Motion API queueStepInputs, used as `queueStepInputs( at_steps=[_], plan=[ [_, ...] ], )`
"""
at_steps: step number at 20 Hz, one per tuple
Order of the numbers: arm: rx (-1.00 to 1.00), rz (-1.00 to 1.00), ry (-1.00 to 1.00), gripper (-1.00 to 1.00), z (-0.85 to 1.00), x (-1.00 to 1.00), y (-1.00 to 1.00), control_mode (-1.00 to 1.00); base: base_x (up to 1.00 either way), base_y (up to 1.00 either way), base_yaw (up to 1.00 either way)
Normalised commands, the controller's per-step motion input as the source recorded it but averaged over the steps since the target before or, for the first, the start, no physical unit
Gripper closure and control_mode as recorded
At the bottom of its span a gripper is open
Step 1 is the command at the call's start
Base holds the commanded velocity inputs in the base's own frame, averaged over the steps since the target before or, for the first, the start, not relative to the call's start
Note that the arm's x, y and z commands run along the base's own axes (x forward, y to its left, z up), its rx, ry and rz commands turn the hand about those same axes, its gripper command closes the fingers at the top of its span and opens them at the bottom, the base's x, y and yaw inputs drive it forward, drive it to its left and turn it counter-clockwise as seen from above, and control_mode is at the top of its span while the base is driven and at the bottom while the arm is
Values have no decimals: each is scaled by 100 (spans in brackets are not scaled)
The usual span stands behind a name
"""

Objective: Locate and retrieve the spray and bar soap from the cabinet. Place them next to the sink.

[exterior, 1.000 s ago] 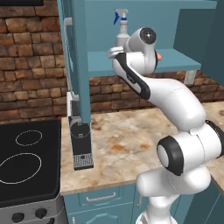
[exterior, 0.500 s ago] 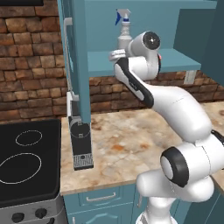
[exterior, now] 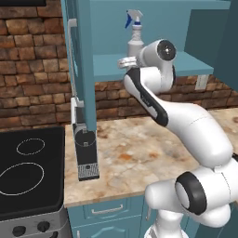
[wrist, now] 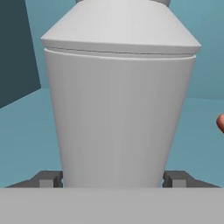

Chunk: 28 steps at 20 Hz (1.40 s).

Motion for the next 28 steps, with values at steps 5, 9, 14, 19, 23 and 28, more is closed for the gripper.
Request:
queueStepInputs(
  at_steps=[5, 9, 14, 19, 23, 28],
  plan=[
    [0, -1, -1, 100, 21, -39, 0, -100, 0, 0, 0],
    [0, 0, 0, 100, 35, -38, 0, -100, 0, 0, 0],
    [3, 0, 0, 100, 35, -52, -5, -100, 0, 0, 0],
    [4, 0, -2, 100, 28, -62, -1, -100, 0, 0, 0],
    [2, -2, 1, 100, 18, -70, -14, -100, 0, 0, 0],
    [0, -2, 1, 100, 17, -69, -18, -100, 0, 0, 0]
  ],
)
